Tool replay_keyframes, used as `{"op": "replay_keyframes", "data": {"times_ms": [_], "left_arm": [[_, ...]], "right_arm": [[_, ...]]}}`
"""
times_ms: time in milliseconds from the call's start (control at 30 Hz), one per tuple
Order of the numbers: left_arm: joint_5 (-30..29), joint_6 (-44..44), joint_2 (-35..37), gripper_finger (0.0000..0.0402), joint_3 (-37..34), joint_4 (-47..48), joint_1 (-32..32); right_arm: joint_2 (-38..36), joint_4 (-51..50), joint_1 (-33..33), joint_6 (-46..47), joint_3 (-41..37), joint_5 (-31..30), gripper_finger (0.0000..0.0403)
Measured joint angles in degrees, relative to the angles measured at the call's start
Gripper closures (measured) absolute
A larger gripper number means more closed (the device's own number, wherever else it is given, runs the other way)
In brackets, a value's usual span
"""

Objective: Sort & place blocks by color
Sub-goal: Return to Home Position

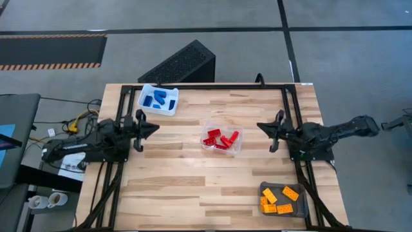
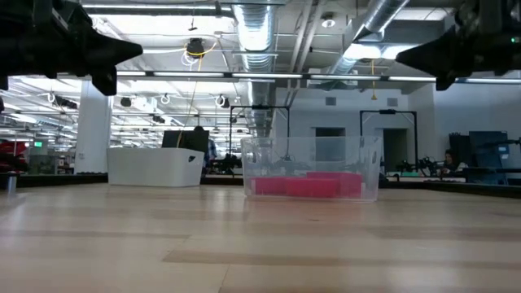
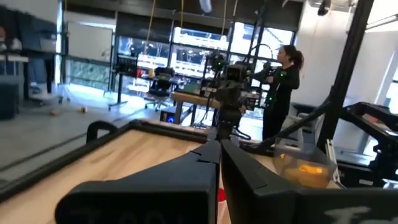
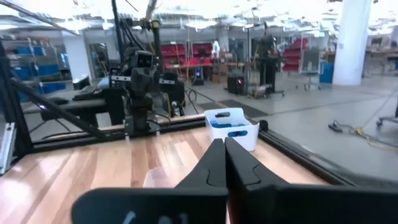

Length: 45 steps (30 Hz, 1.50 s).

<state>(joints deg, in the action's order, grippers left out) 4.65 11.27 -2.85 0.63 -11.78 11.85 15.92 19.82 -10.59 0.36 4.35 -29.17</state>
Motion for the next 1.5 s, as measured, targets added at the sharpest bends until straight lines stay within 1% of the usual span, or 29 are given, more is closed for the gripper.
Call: {"op": "replay_keyframes", "data": {"times_ms": [167,267,300,400,633,733,833,900,1067,1200,1367,1500], "left_arm": [[-3.7,-3.3,0.0,0.0401,0.0,0.1,-3.8],[-4.0,-4.8,0.0,0.0401,0.0,0.3,-5.3],[-4.0,-5.2,0.0,0.0401,0.0,0.4,-5.7],[-4.0,-6.2,0.0,0.0401,0.0,0.7,-6.4],[-4.0,-7.7,0.0,0.0401,-0.1,2.9,-6.5],[-2.0,-7.8,-0.1,0.0401,-0.1,4.2,-6.5],[-1.3,-8.7,-0.1,0.0401,-0.1,6.1,-6.5],[-1.5,-8.3,-0.1,0.0401,-0.1,6.4,-6.5],[-0.9,-5.8,-0.1,0.0401,-0.2,6.3,-6.5],[-2.6,-3.2,-0.1,0.0401,-0.2,7.2,-6.5],[-3.7,-3.7,-0.2,0.0401,-0.2,10.1,-6.4],[-4.0,-3.4,-0.2,0.0401,-0.2,9.9,-6.4]], "right_arm": [[-9.5,-5.3,4.8,-0.4,-2.4,6.8,0.0398],[-15.2,-11.0,7.5,0.1,-2.8,11.3,0.0399],[-16.0,-12.6,8.2,0.5,-2.8,12.2,0.0399],[-15.8,-16.1,10.2,1.1,-2.8,14.7,0.0400],[-15.2,-17.3,13.9,2.2,-3.5,17.8,0.0400],[-14.7,-18.0,14.5,2.3,-3.5,20.1,0.0400],[-14.7,-18.1,14.9,2.8,-3.5,20.3,0.0399],[-14.9,-17.8,15.0,3.1,-3.5,19.3,0.0395],[-14.8,-17.9,15.7,3.1,-3.6,18.6,0.0375],[-14.8,-17.8,15.6,3.1,-3.6,18.6,0.0363],[-14.8,-17.6,15.6,3.1,-3.6,18.6,0.0359],[-14.8,-17.6,15.6,3.1,-3.6,18.6,0.0360]]}}
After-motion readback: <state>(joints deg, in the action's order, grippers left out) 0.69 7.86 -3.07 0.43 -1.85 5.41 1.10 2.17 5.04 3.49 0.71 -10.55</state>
